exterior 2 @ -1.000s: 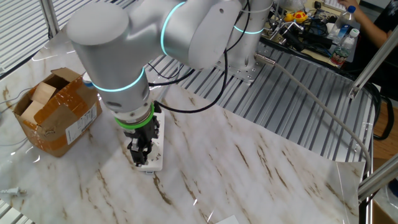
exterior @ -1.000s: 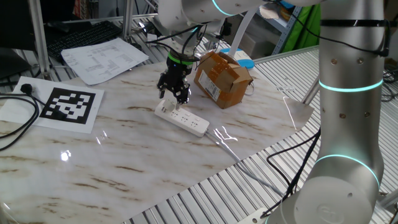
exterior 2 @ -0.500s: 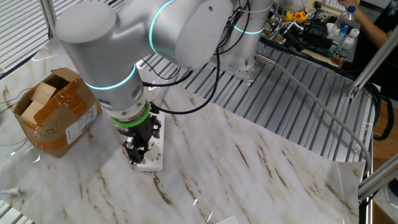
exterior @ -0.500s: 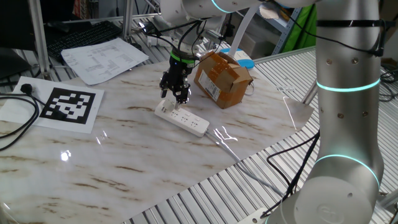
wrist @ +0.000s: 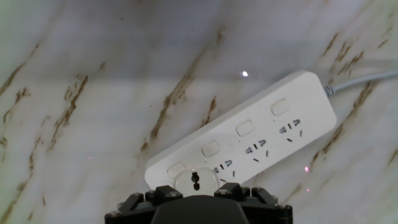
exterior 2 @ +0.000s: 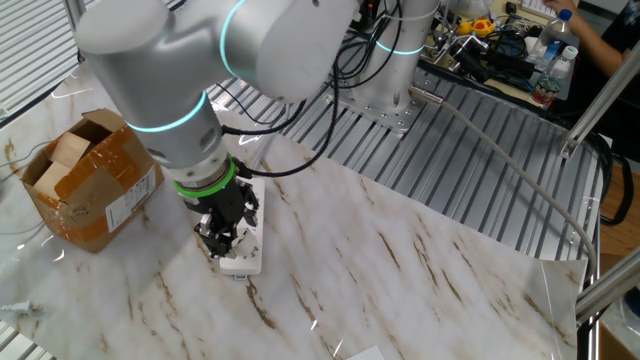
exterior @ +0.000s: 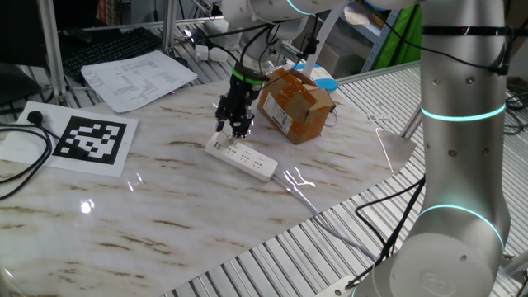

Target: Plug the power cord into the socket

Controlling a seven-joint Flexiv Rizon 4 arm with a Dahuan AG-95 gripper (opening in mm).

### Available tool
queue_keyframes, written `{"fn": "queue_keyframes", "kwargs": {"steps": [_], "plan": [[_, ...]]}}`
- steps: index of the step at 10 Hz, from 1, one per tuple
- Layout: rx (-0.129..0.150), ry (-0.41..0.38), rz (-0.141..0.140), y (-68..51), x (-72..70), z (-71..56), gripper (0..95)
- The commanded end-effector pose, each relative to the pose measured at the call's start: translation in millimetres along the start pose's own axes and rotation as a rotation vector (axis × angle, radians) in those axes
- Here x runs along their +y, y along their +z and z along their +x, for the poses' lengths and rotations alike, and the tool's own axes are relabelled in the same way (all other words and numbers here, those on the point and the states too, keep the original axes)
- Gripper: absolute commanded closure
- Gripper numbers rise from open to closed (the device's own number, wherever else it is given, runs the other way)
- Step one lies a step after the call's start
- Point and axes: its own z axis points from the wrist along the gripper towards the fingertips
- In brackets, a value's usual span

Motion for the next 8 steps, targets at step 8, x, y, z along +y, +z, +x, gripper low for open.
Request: {"fn": "queue_keyframes", "kwargs": {"steps": [8], "plan": [[0.069,0.028,0.013,1.0,1.6,-0.2,38.0]]}}
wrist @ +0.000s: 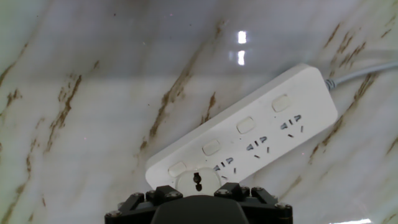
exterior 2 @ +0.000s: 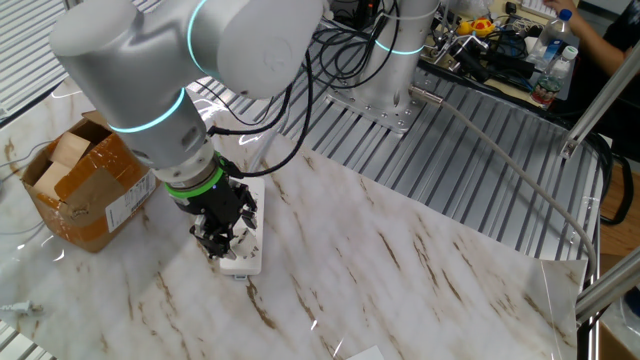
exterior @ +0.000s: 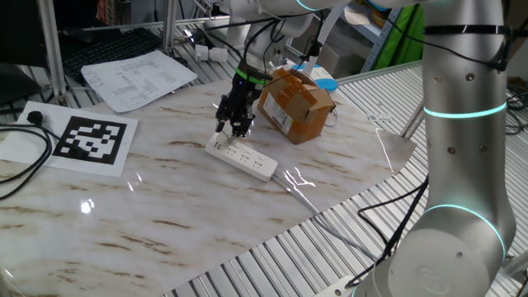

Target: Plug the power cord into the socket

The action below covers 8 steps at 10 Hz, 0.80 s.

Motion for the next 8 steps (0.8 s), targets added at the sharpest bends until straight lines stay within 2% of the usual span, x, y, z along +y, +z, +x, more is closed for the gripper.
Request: {"fn": "queue_keyframes", "kwargs": {"steps": [1,4,8], "plan": [[0.012,-0.001,-0.001,-0.2,0.2,0.5,38.0],[0.045,0.011,0.001,-0.2,0.2,0.5,38.0],[0.072,0.017,0.003,-0.2,0.1,0.6,38.0]]}}
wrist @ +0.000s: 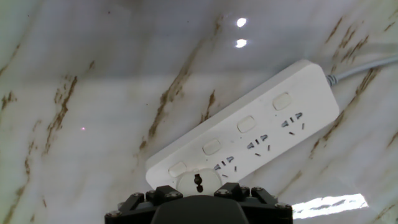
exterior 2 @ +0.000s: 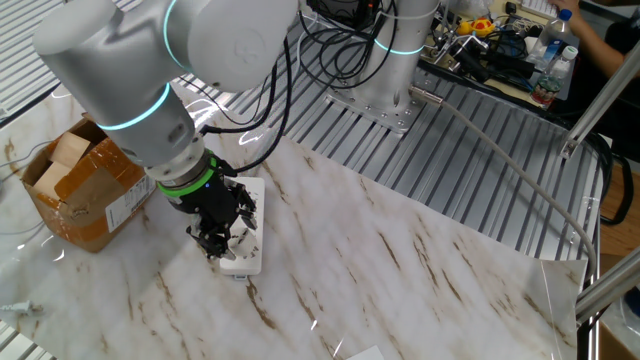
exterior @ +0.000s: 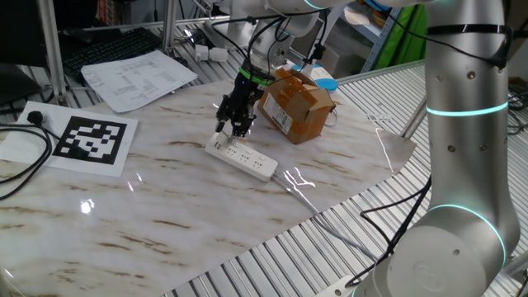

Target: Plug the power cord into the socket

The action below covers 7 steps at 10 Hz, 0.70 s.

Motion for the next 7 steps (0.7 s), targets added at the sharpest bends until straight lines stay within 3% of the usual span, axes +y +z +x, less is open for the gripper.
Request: {"fn": "queue_keyframes", "kwargs": {"steps": [1,6,7], "plan": [[0.01,-0.003,0.0,-0.3,-0.8,0.5,38.0],[0.046,-0.012,0.004,0.2,-1.1,1.2,38.0],[0.055,-0.01,0.004,0.3,-1.3,1.5,57.0]]}}
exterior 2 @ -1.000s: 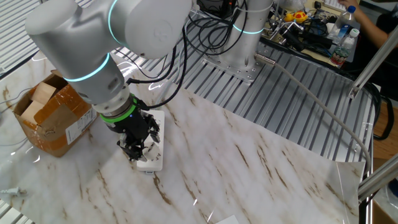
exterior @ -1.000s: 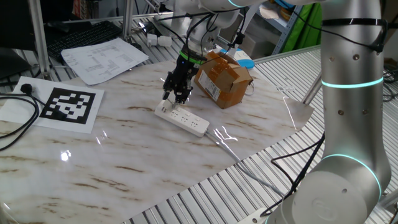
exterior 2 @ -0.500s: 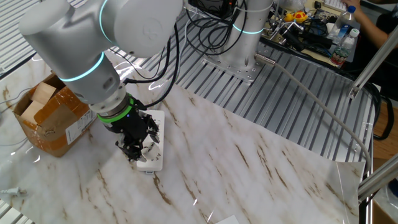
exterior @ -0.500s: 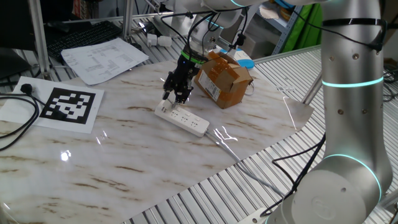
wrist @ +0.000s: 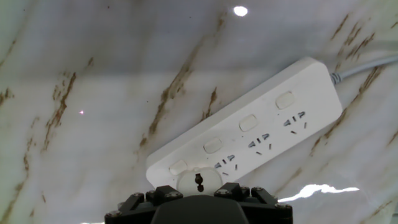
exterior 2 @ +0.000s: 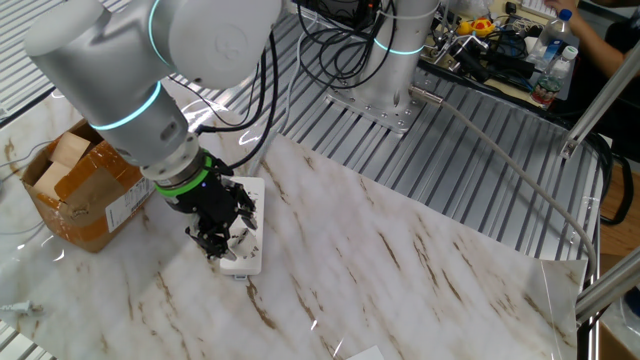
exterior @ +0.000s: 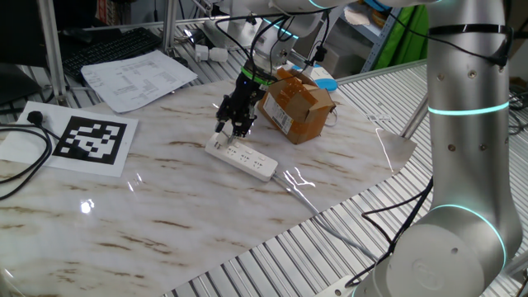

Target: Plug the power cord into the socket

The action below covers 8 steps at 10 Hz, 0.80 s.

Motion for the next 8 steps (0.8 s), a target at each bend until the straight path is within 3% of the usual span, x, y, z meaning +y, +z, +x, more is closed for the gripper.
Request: {"fn": "queue_keyframes", "kwargs": {"steps": [1,5,6,8], "plan": [[0.015,0.001,0.001,0.0,-0.5,0.7,57.0],[0.025,-0.003,-0.006,1.4,-2.1,4.3,57.0],[0.024,-0.01,-0.012,1.4,-2.4,5.0,95.0],[0.004,-0.02,-0.039,1.3,-3.1,6.4,95.0]]}}
